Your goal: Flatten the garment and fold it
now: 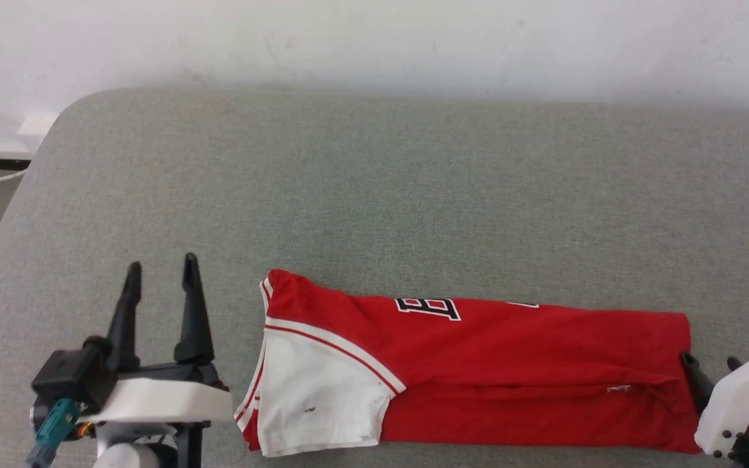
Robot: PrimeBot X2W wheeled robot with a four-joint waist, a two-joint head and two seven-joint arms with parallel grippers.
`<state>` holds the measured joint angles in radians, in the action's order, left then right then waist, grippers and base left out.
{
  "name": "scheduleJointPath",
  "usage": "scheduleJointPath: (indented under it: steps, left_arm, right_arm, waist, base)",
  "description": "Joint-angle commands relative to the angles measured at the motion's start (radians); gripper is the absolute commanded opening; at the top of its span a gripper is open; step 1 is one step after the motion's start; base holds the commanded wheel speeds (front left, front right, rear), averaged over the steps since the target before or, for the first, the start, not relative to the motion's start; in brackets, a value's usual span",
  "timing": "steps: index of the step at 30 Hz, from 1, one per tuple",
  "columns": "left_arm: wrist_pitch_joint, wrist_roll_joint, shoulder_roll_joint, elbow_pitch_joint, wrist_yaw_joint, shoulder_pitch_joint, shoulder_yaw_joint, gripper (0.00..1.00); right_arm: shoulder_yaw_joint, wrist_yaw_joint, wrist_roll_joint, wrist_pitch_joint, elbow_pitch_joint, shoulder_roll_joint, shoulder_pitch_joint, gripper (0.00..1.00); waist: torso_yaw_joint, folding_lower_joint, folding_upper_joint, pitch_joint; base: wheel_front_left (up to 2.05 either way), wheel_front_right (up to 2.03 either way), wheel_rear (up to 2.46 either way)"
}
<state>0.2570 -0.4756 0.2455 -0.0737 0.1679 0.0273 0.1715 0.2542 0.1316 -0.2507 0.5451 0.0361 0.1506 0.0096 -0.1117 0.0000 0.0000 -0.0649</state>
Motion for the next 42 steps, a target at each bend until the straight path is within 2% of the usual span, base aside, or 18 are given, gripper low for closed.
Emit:
scheduleJointPath:
  steps: [1,8,16,17,18,19,25,36,42]
  left_arm:
    - [0.004,0.040,-0.027,-0.021,-0.016,-0.024,-0.039,1.00]
    - [0.005,0.203,-0.119,-0.049,-0.120,-0.057,-0.121,1.00]
    - [0.005,0.262,-0.177,-0.017,-0.196,-0.040,-0.175,1.00]
    - [0.005,0.267,-0.180,-0.013,-0.202,-0.038,-0.179,1.00]
    - [0.005,0.271,-0.183,-0.009,-0.208,-0.036,-0.182,1.00]
    - [0.005,0.275,-0.185,-0.005,-0.212,-0.034,-0.185,1.00]
    - [0.005,0.285,-0.193,0.016,-0.230,-0.037,-0.209,1.00]
    - [0.005,0.274,-0.195,0.033,-0.244,-0.042,-0.217,1.00]
    - [0.005,0.263,-0.195,0.038,-0.237,-0.052,-0.210,1.00]
  right_arm:
    - [0.027,-0.001,0.021,-0.001,0.013,-0.027,0.001,1.00]
    - [0.115,-0.001,0.050,-0.006,0.124,-0.089,-0.044,1.00]
    - [0.072,-0.001,0.030,0.024,0.264,-0.099,-0.063,1.00]
    - [0.061,-0.001,0.026,0.030,0.277,-0.099,-0.061,0.77]
    - [0.052,-0.001,0.024,0.032,0.286,-0.099,-0.060,0.29]
    - [0.041,-0.001,0.024,0.032,0.293,-0.099,-0.059,0.00]
    - [0.019,-0.001,0.041,-0.005,0.285,-0.081,-0.061,0.00]
    - [0.187,-0.001,0.147,-0.053,0.243,0.032,-0.088,0.00]
    - [0.205,-0.001,0.138,-0.033,0.224,0.038,-0.062,0.00]
  waist:
    - [-0.005,0.0000,0.0000,-0.012]
    - [-0.025,0.0000,0.0000,-0.057]
    - [-0.043,0.0000,0.0000,-0.091]
    - [-0.043,0.0000,0.0000,-0.093]
    - [-0.044,0.0000,0.0000,-0.095]
    - [-0.043,0.0000,0.0000,-0.096]
    - [-0.033,0.0000,0.0000,-0.079]
    - [-0.015,0.0000,0.0000,-0.046]
    - [-0.009,0.0000,0.0000,-0.026]
  base:
    - [0.00,0.00,0.00]
    - [0.00,0.00,0.00]
    - [0.00,0.00,0.00]
    - [0.00,0.00,0.00]
    - [0.00,0.00,0.00]
    - [0.00,0.00,0.00]
    - [0.00,0.00,0.00]
    - [0.00,0.00,0.00]
    - [0.00,0.00,0.00]
